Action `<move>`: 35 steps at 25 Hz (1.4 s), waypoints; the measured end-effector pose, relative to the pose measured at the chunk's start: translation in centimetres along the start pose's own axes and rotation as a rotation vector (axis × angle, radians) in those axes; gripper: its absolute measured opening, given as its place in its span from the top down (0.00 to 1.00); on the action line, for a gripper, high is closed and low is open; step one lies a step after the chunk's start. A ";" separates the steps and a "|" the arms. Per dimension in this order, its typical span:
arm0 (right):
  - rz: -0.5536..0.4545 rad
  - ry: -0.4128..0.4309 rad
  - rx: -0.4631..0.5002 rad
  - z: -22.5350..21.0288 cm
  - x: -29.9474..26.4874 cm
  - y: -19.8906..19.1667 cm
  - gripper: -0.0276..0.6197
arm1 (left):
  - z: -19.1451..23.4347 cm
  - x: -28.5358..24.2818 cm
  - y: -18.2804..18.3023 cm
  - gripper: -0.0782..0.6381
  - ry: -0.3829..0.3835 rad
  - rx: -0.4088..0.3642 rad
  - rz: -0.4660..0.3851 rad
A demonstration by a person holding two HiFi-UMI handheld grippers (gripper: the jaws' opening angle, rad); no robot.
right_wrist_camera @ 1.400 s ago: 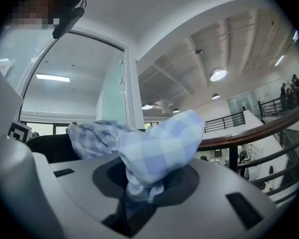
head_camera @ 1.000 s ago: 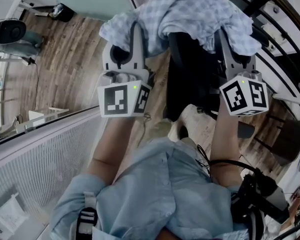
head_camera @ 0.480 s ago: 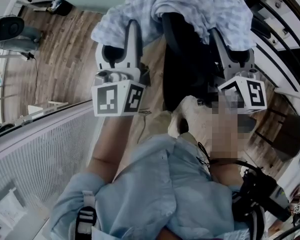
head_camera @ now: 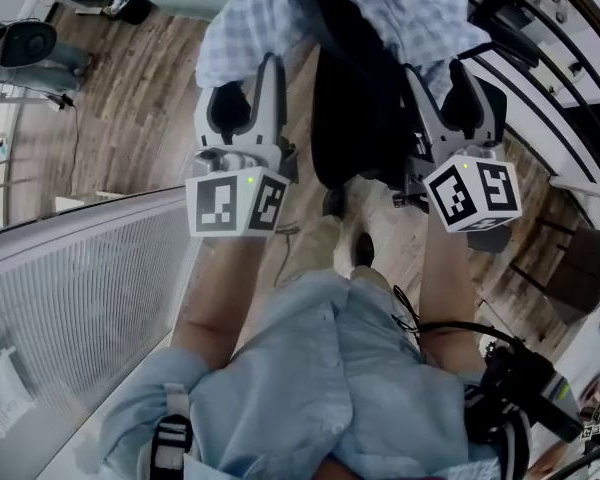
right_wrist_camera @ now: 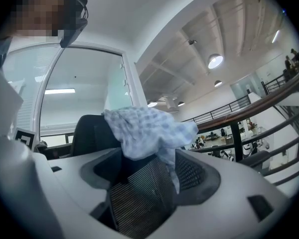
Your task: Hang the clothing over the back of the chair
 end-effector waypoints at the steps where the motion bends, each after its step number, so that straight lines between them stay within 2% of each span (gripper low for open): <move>1: 0.002 0.008 0.003 0.2 0.6 -0.1 0.44 | -0.5 0.6 -0.2 0.64 0.001 -0.005 0.006; 8: 0.002 0.057 0.030 1.3 5.9 0.3 0.44 | -5.7 5.2 -0.4 0.64 -0.007 -0.046 0.018; 15: -0.056 0.140 0.099 3.6 9.7 3.7 0.44 | -10.0 8.7 3.3 0.64 -0.007 -0.122 -0.079; 19: -0.054 0.184 0.161 5.3 11.7 5.0 0.45 | -12.7 10.2 5.0 0.64 -0.016 -0.147 -0.102; 21: -0.073 0.188 0.204 5.9 12.7 6.1 0.52 | -14.0 10.7 6.1 0.64 -0.017 -0.160 -0.122; 24: -0.107 0.184 0.254 7.1 13.8 7.5 0.68 | -15.4 11.3 7.9 0.64 -0.035 -0.188 -0.160; 27: -0.129 0.186 0.278 7.9 14.7 8.4 0.76 | -16.3 11.9 9.3 0.71 -0.043 -0.205 -0.196; 29: -0.136 0.186 0.290 8.0 15.2 8.5 0.80 | -16.8 12.2 9.7 0.77 -0.040 -0.212 -0.207; 35: -0.168 0.176 0.321 8.5 16.0 9.3 0.86 | -17.1 12.5 10.4 0.85 -0.027 -0.219 -0.211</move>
Point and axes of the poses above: the fingertips, and each gripper's own axes: x backward along the fingers, z to its left, y out of its top, the point moved 2 cm from there along x, backward along the fingers, and after that the axes turned 6 degrees about -y, right-handed, at the moved point
